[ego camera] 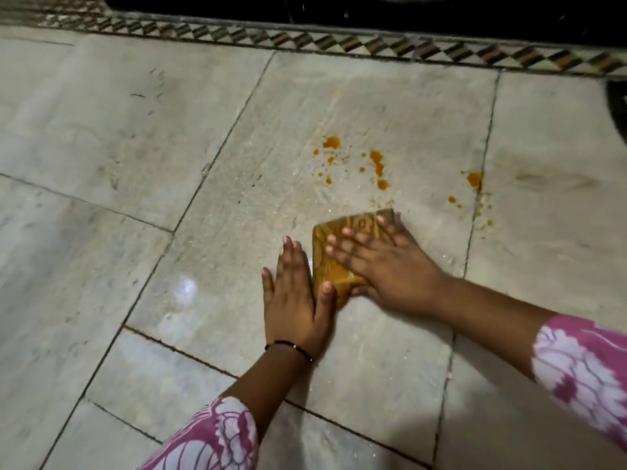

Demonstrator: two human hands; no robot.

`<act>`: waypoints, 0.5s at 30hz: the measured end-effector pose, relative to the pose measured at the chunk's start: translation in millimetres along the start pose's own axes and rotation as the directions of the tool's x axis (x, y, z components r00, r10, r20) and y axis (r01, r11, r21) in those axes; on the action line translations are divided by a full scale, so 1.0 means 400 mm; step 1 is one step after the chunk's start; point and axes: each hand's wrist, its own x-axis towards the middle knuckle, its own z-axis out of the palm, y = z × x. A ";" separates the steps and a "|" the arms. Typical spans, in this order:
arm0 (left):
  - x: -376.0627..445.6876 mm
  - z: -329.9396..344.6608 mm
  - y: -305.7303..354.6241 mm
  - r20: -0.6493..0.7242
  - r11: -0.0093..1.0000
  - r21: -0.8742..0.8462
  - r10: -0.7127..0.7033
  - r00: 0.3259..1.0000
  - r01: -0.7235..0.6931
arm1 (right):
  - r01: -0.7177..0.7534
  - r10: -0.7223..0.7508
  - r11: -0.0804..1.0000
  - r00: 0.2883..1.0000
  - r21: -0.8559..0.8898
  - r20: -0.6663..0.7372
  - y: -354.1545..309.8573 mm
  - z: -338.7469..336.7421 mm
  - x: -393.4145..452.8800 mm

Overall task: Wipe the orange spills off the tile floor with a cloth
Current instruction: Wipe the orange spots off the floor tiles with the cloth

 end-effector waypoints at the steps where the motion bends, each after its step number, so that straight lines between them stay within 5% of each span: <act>1: -0.001 0.003 -0.002 0.023 1.000 0.031 -0.007 1.000 0.006 | -0.057 0.056 0.998 0.998 0.007 0.015 0.032 -0.001 0.016; 4: -0.001 0.003 0.001 0.065 0.995 0.101 -0.010 0.998 0.003 | -0.288 0.288 0.957 0.958 0.038 0.012 0.076 -0.008 -0.030; 7: -0.003 0.003 0.008 0.080 0.993 0.120 -0.006 0.997 -0.003 | -0.315 0.317 0.948 0.948 0.038 -0.042 0.021 -0.007 -0.142; 11: -0.002 0.004 0.007 0.042 0.998 0.044 -0.036 0.998 0.034 | 0.057 -0.058 0.996 0.998 0.075 0.009 -0.103 0.001 -0.277; 13: -0.002 0.002 0.011 0.041 0.999 0.033 -0.034 0.999 0.032 | 0.281 -0.286 0.956 0.957 0.081 0.053 -0.080 -0.007 -0.336; 15: -0.002 -0.001 0.014 0.046 0.999 0.036 -0.032 0.998 0.031 | 0.344 -0.351 0.934 0.933 0.096 0.077 -0.010 -0.017 -0.371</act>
